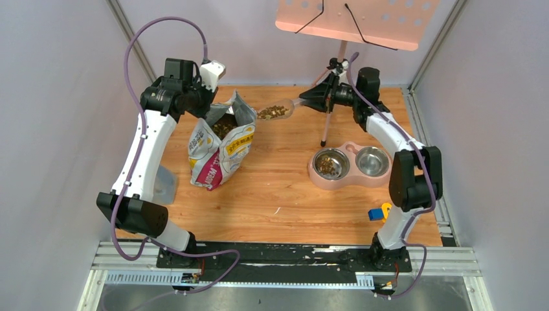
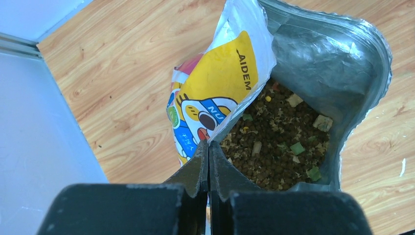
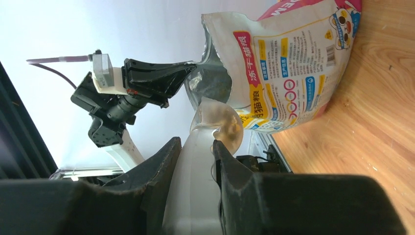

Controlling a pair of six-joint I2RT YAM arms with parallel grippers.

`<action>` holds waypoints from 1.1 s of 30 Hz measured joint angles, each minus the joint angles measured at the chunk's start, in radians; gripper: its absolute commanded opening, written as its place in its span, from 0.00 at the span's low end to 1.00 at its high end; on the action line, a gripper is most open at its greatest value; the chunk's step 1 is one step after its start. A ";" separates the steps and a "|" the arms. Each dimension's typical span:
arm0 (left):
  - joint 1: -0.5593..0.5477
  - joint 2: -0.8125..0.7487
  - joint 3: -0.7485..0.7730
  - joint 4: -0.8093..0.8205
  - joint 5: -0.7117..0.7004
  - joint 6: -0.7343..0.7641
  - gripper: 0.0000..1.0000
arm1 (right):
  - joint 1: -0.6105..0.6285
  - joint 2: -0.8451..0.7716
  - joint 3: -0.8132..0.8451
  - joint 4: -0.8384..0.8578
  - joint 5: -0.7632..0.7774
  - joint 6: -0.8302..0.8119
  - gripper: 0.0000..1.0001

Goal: Serve the pet food

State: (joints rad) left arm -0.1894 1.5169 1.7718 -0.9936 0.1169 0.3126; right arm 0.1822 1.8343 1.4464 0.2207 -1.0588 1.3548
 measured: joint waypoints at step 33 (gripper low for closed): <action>0.000 0.041 0.018 0.008 -0.006 -0.010 0.00 | -0.504 -0.584 -0.592 -0.098 -0.064 -0.154 0.00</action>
State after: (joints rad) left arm -0.1894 1.5581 1.7901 -0.9855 0.1112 0.3031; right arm -0.3222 1.2507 0.8539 0.1230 -1.1229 1.2011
